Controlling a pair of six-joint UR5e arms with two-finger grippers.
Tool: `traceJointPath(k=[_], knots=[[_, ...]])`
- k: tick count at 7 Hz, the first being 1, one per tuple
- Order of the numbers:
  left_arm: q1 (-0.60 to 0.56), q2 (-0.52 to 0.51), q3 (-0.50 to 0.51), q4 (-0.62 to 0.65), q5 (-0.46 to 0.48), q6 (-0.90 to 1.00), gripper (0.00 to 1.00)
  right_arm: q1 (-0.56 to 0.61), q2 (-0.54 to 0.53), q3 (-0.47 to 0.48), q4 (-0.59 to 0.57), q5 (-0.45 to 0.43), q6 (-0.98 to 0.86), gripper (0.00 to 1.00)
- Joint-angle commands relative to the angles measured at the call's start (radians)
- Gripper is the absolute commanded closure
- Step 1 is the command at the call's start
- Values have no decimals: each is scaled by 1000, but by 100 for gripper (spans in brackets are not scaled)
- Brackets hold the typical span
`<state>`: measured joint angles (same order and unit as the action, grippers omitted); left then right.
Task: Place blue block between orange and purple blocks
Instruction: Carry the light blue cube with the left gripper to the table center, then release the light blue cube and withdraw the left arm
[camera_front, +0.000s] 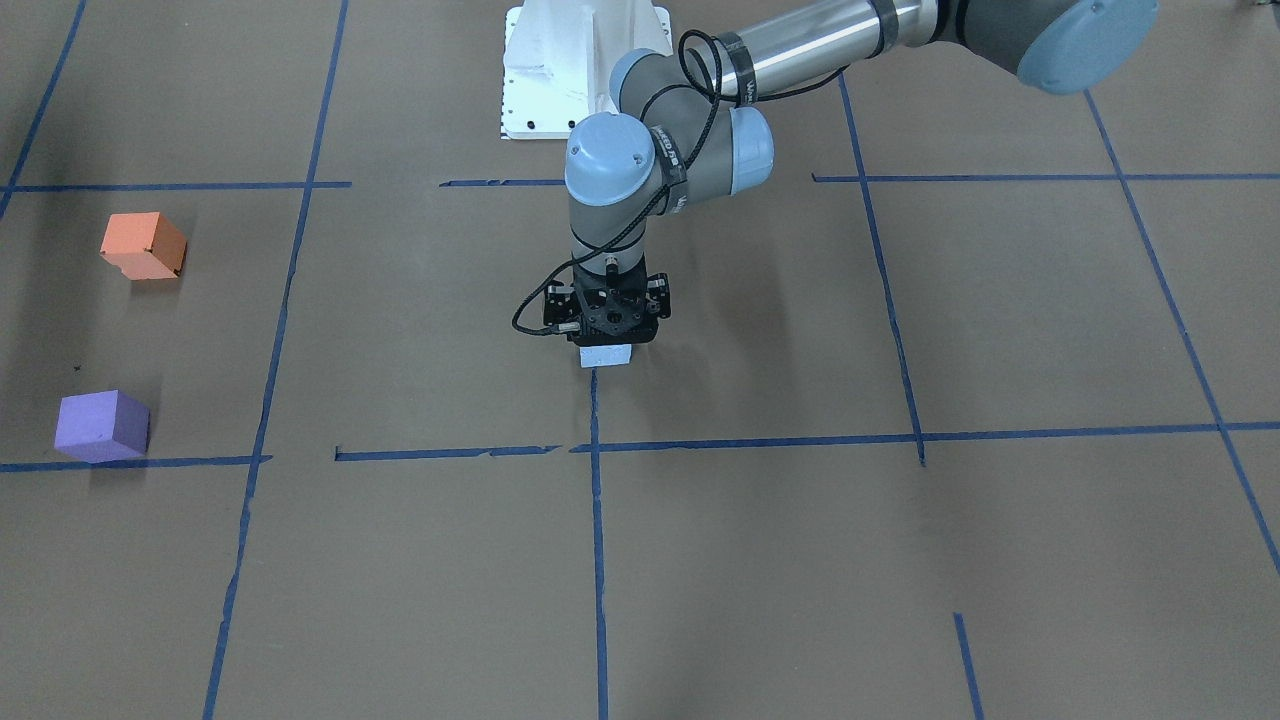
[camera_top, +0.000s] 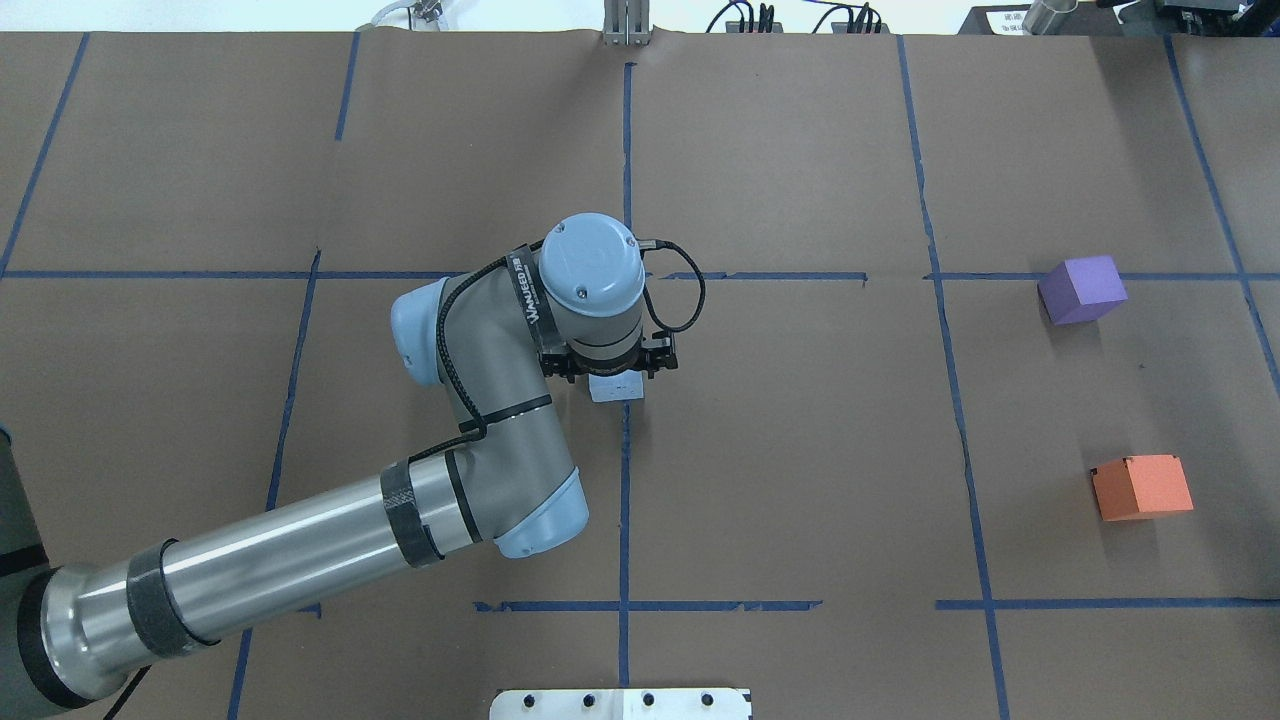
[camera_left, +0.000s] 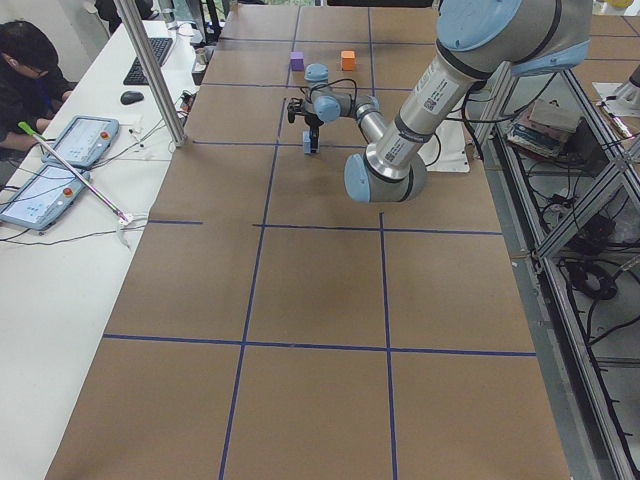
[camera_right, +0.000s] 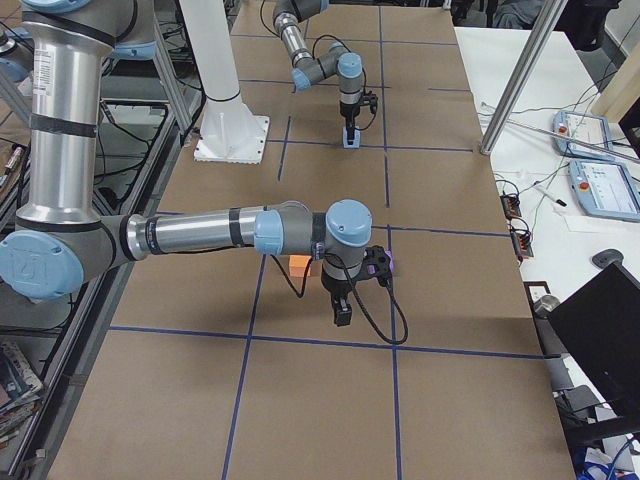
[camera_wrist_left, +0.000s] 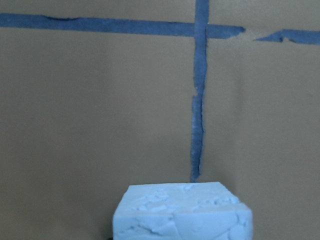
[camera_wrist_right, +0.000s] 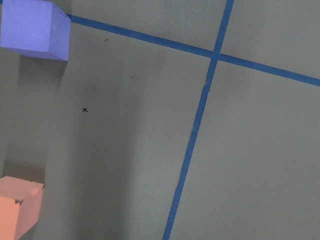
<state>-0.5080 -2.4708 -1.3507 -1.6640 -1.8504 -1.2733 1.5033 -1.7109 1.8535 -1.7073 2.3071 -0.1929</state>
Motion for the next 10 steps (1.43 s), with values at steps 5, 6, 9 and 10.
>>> traceJointPath(k=[5, 6, 9, 10], knots=[[-379, 350, -434, 331, -234, 567, 0, -44, 52, 9, 3, 48, 100, 0], [-461, 474, -482, 325, -266, 742, 0, -93, 94, 13, 9, 48, 181, 0], [-844, 766, -464, 314, -391, 1202, 0, -254, 242, 56, 14, 37, 451, 0], [-913, 844, -462, 314, -391, 1320, 0, -321, 310, 59, 14, 23, 561, 0]])
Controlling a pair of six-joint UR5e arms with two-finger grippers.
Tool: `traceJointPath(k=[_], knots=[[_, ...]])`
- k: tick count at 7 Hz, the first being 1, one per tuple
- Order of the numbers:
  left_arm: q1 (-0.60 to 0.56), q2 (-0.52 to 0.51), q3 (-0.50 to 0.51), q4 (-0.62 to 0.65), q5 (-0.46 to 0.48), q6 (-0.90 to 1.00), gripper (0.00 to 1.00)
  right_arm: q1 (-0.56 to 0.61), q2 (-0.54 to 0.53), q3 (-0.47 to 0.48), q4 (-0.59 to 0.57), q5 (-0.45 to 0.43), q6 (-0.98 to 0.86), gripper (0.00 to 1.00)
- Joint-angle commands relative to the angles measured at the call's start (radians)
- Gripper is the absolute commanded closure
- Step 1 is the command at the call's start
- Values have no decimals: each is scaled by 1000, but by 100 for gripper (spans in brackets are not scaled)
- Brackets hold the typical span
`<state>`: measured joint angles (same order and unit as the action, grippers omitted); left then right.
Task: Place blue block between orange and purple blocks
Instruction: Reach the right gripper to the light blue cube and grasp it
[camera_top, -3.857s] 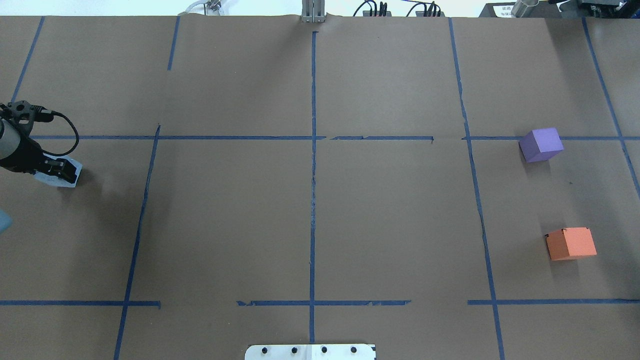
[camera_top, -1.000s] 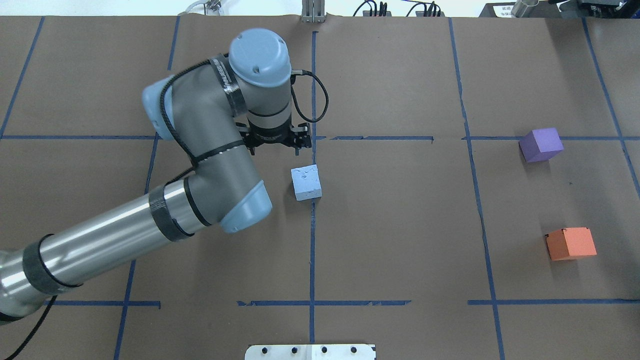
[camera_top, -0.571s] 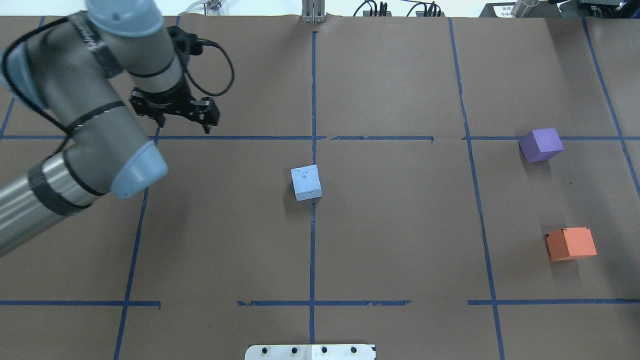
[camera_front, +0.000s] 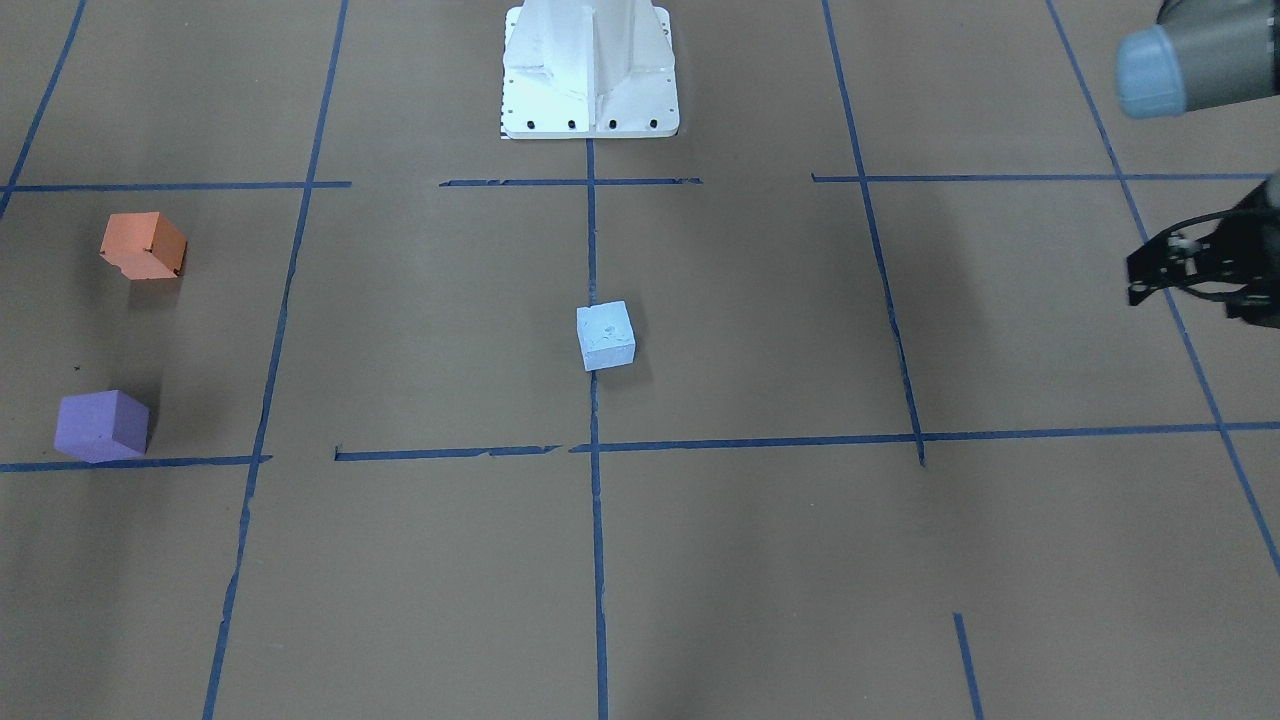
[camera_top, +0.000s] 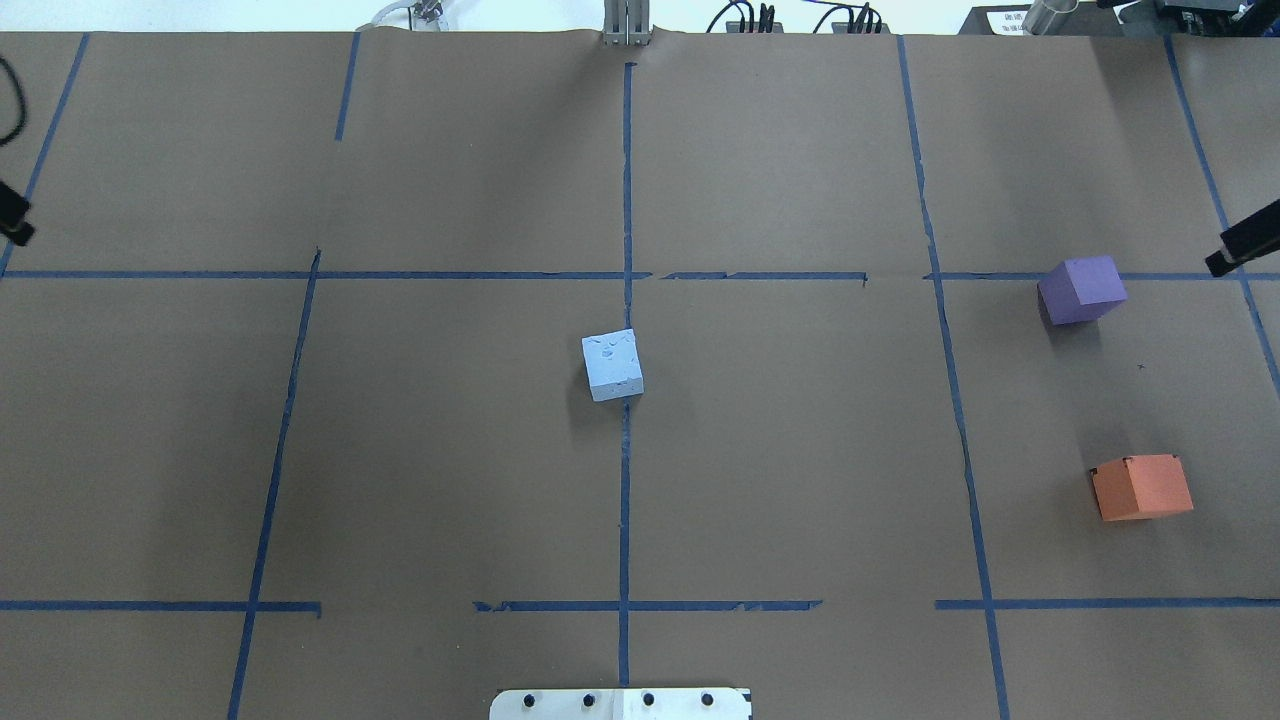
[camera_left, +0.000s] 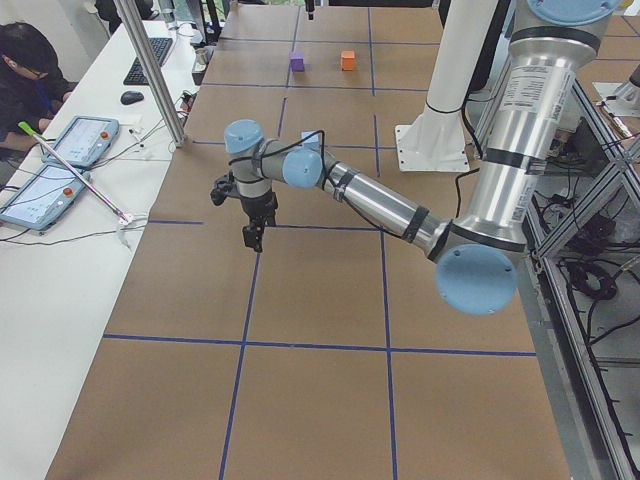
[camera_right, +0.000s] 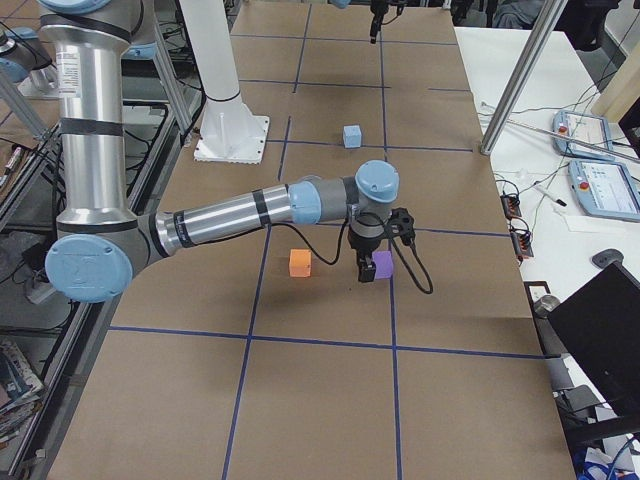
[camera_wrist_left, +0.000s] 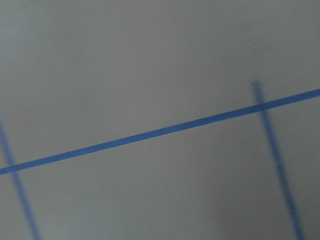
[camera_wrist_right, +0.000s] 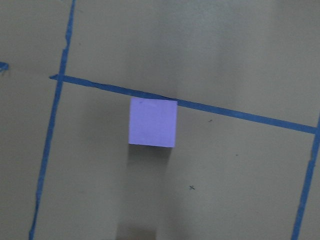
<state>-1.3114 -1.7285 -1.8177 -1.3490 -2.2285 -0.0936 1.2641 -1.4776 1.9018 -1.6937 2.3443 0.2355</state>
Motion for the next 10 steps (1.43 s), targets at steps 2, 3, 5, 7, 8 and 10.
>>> traceJointPath(k=[2, 3, 5, 7, 8, 10], knots=[[-283, 243, 6, -5, -17, 299, 0, -242, 214, 11, 0, -86, 366, 0], [-323, 295, 3, -56, -61, 325, 0, -346, 287, 8, 0, -153, 478, 0], [-324, 313, 9, -79, -128, 302, 0, -526, 426, -32, -3, -293, 625, 0], [-324, 310, -3, -81, -134, 264, 0, -613, 613, -189, -3, -345, 733, 0], [-324, 310, -5, -81, -134, 259, 0, -658, 693, -266, -3, -388, 778, 0], [-324, 310, -5, -81, -134, 259, 0, -709, 827, -425, 0, -451, 820, 0]])
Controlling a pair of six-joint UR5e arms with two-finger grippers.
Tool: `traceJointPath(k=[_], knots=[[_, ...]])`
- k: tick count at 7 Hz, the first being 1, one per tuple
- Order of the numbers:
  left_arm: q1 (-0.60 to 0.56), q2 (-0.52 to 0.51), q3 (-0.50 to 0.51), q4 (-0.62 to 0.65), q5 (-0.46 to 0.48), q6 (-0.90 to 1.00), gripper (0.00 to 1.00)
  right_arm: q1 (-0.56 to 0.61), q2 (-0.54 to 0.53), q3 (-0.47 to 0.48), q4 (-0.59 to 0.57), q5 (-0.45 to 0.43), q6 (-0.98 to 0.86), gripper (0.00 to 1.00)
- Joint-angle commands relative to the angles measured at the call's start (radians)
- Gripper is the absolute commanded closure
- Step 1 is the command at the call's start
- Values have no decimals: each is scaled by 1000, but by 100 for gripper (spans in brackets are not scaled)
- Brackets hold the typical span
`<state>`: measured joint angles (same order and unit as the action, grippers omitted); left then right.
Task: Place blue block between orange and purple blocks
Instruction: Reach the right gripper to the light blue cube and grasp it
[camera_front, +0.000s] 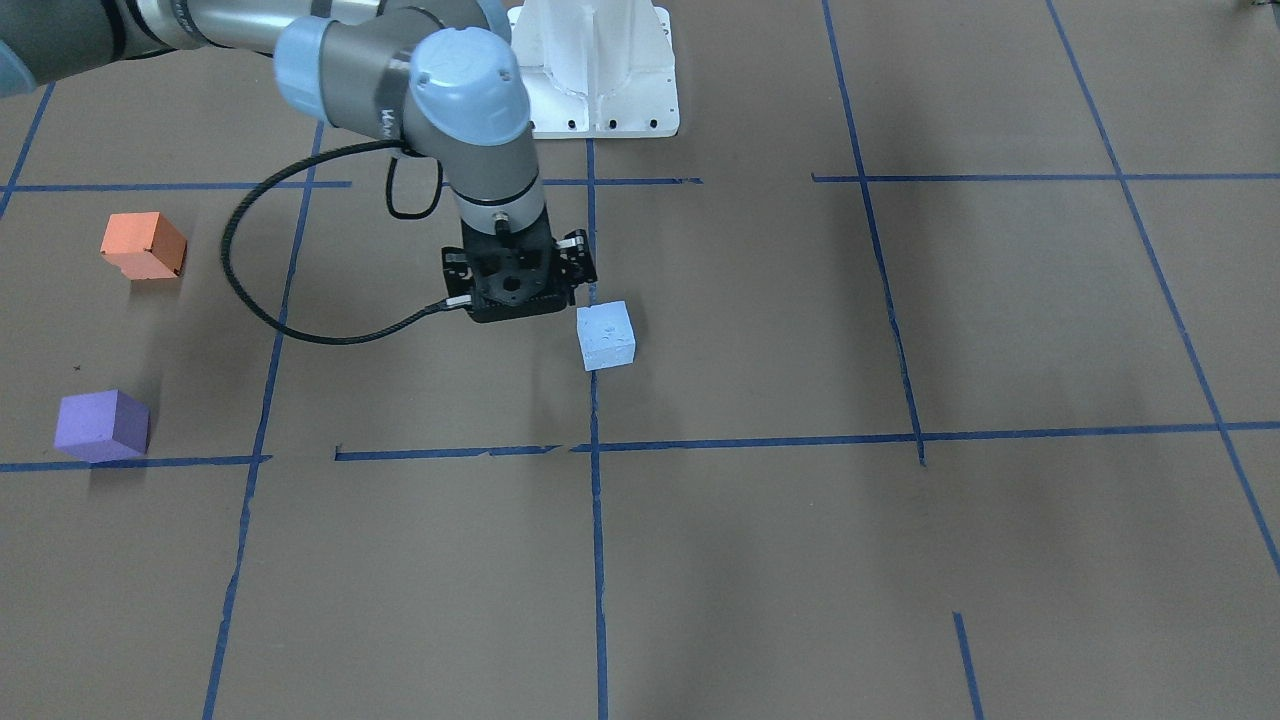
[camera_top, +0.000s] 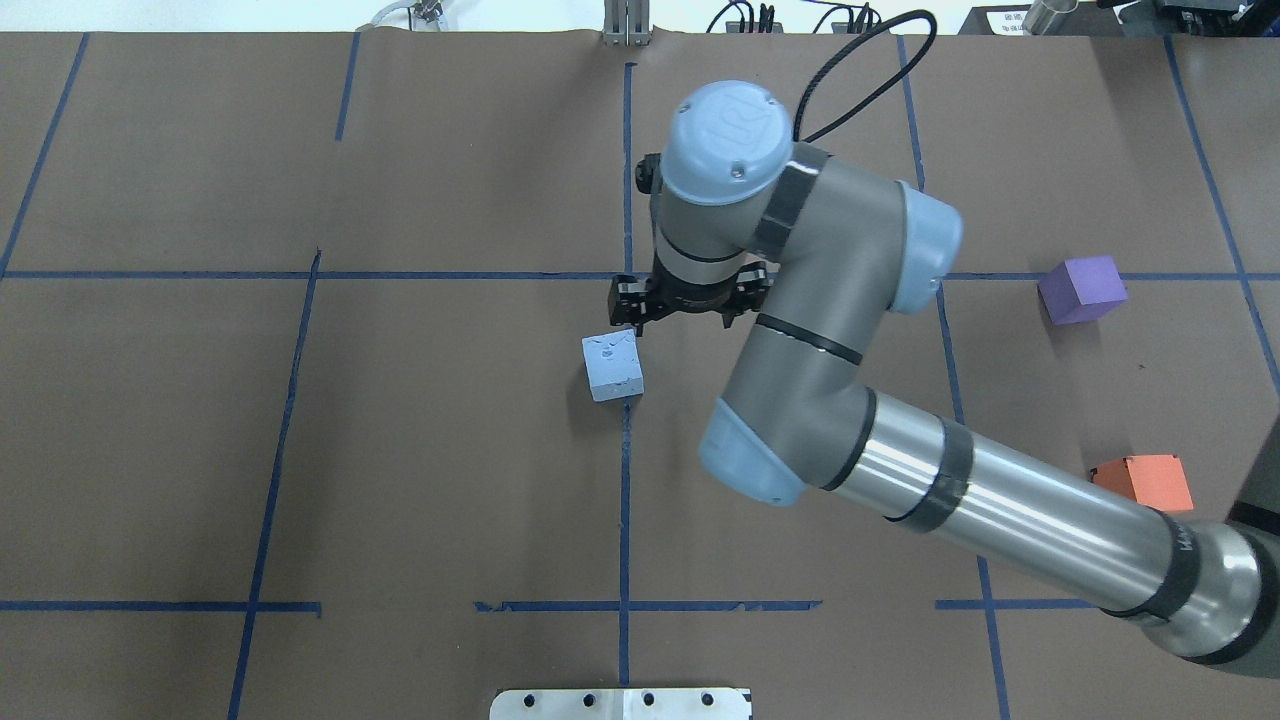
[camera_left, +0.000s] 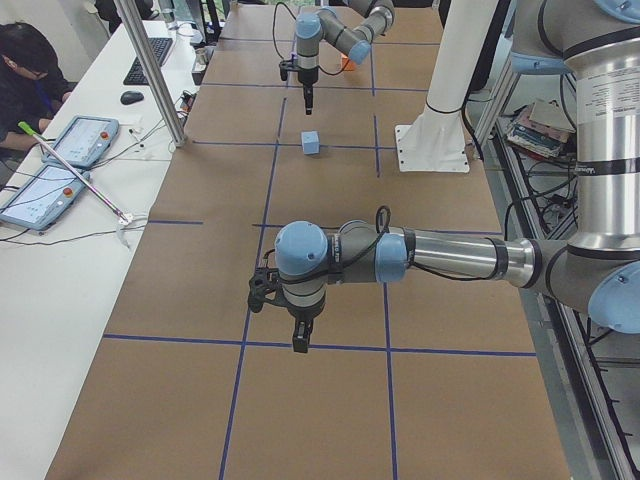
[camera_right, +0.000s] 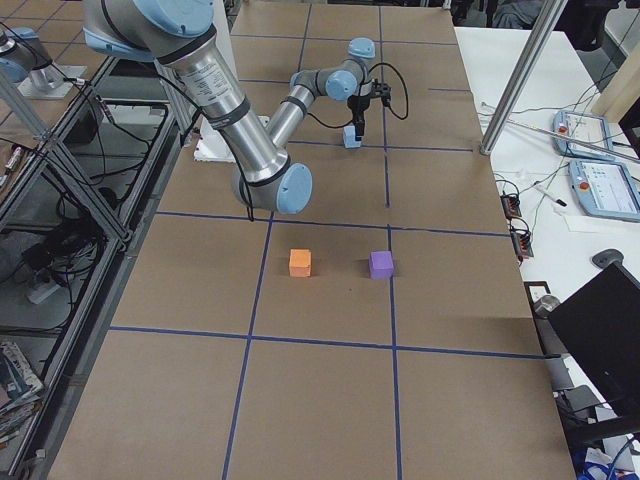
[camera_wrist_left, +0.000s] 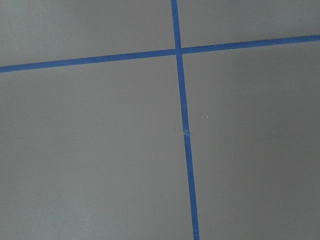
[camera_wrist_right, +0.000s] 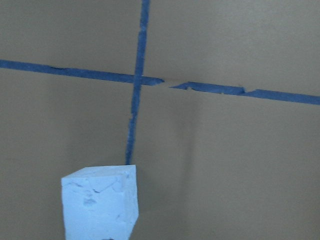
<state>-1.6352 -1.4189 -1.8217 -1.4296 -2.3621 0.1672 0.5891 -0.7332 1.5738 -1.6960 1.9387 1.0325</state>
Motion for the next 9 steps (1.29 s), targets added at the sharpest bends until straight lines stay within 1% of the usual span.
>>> traceJointPath(k=[1, 2, 5, 7, 8, 9], knots=[[0, 0, 1, 0, 0, -3, 0, -40, 98, -156, 77, -52, 26, 0], [0, 0, 1, 0, 0, -3, 0, -49, 98, -213, 163, -53, 40, 0], [1, -2, 4, 0, 0, -12, 0, -80, 94, -241, 171, -53, 38, 0], [1, -2, 5, -2, 0, -14, 0, -92, 97, -280, 173, -60, 23, 1], [1, -2, 5, -2, 0, -15, 0, -92, 98, -291, 174, -60, 21, 9], [1, -2, 5, -2, 0, -15, 0, -91, 101, -293, 174, -60, 21, 31]])
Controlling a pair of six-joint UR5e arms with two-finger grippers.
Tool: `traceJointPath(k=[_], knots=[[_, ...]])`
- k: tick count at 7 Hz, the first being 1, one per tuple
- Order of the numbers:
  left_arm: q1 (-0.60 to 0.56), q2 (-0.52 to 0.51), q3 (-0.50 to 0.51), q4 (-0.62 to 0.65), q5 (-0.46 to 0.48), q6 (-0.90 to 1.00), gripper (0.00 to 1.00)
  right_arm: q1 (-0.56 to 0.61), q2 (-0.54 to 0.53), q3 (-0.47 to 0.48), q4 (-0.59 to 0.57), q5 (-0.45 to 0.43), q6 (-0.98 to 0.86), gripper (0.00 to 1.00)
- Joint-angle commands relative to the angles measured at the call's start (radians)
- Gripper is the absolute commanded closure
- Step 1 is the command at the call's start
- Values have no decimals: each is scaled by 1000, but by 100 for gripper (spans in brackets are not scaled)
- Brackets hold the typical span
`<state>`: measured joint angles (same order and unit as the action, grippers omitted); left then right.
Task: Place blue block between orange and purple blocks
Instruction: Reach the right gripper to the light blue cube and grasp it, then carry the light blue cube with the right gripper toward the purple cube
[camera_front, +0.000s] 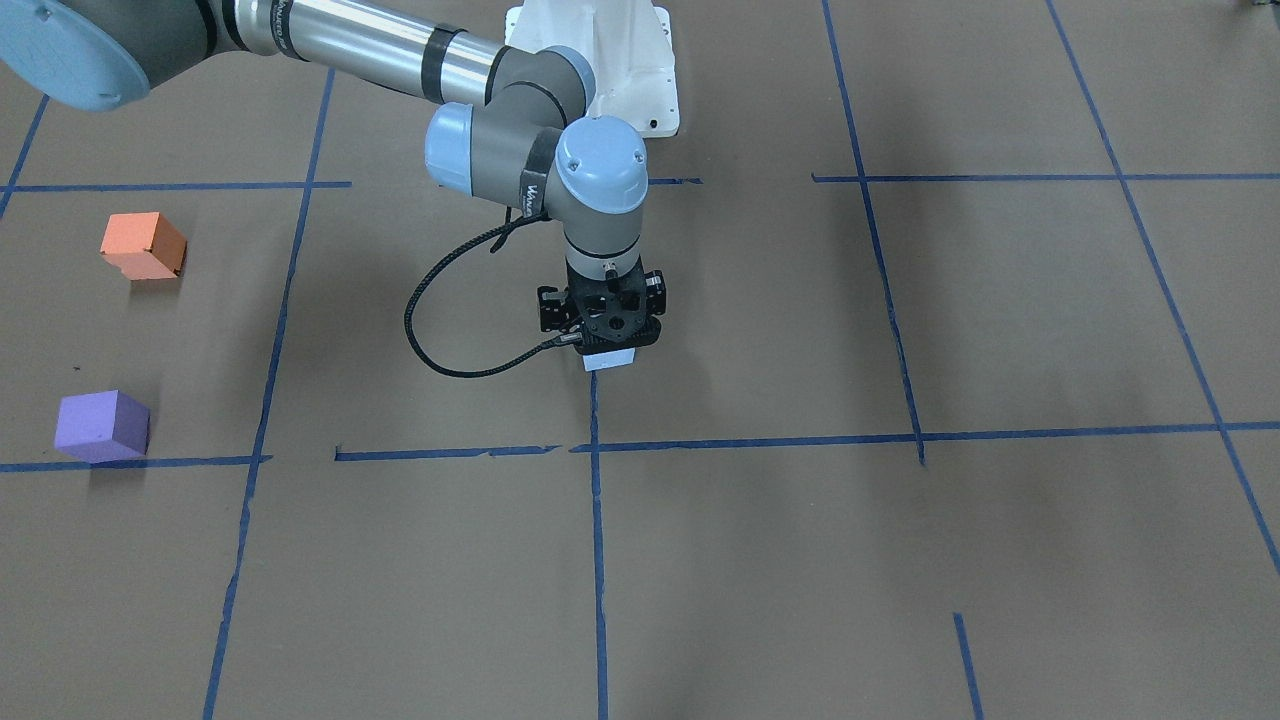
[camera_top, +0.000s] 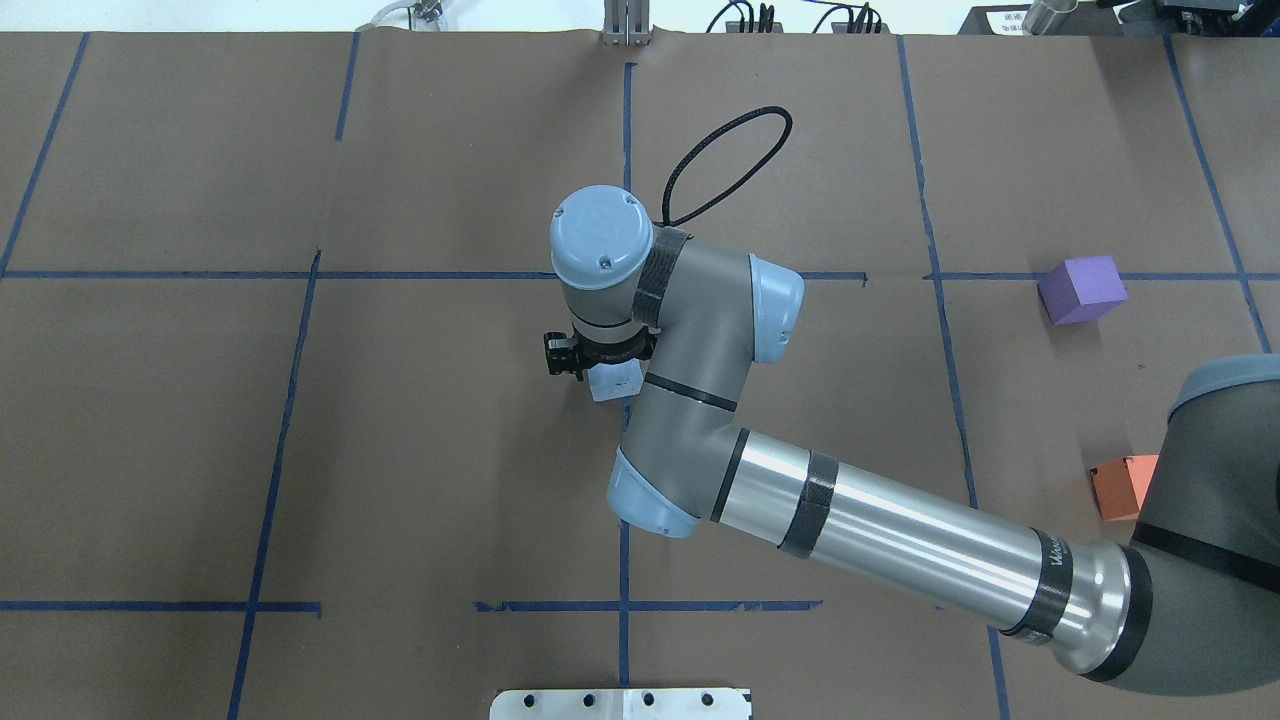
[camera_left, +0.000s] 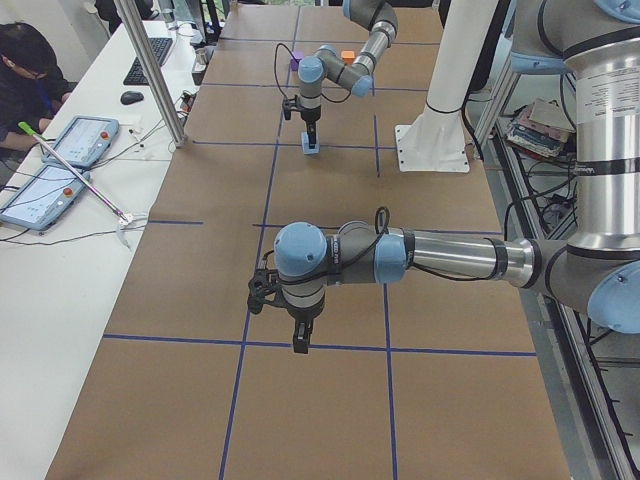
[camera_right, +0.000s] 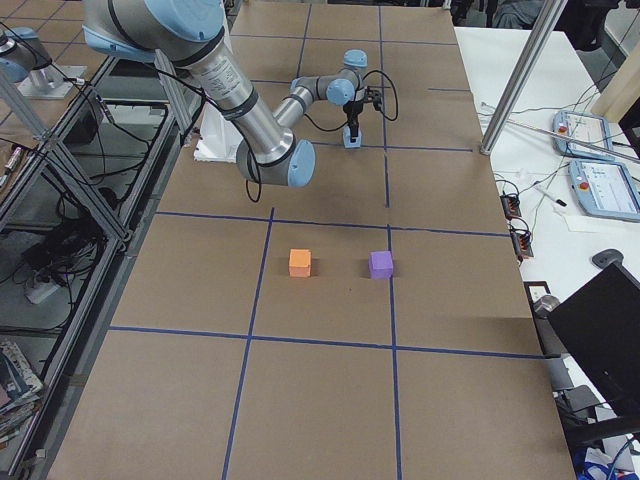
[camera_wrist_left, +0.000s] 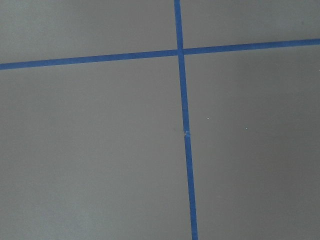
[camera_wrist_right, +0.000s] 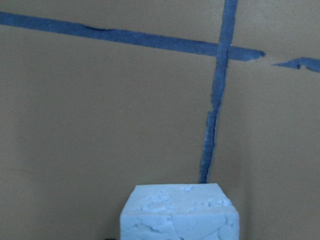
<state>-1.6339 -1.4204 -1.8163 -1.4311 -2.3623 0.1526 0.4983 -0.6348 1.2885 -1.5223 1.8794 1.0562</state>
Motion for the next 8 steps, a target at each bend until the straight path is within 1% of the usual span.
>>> traceJointPath(k=[1, 2, 3, 4, 5, 6, 7, 8], knots=[[0, 0, 0, 0, 0, -1, 0, 2, 18, -9, 1, 0, -2, 60], [0, 0, 0, 0, 0, 1, 0, 2, 23, -9, 1, 0, -1, 65], [0, 0, 0, 0, 0, -1, 0, 15, 35, -3, -2, 9, 1, 67], [0, 0, 0, 1, 0, 1, 0, 49, 34, 9, -7, 33, 1, 67], [0, 0, 0, 0, 0, 1, 0, 109, -1, 53, -34, 93, -1, 67], [0, 0, 2, 0, 2, 1, 0, 144, -88, 163, -101, 110, -14, 66], [0, 0, 3, 0, 2, 2, 0, 173, -197, 275, -145, 115, -71, 66], [0, 3, 3, 0, 5, 2, 0, 227, -292, 367, -195, 130, -185, 66]])
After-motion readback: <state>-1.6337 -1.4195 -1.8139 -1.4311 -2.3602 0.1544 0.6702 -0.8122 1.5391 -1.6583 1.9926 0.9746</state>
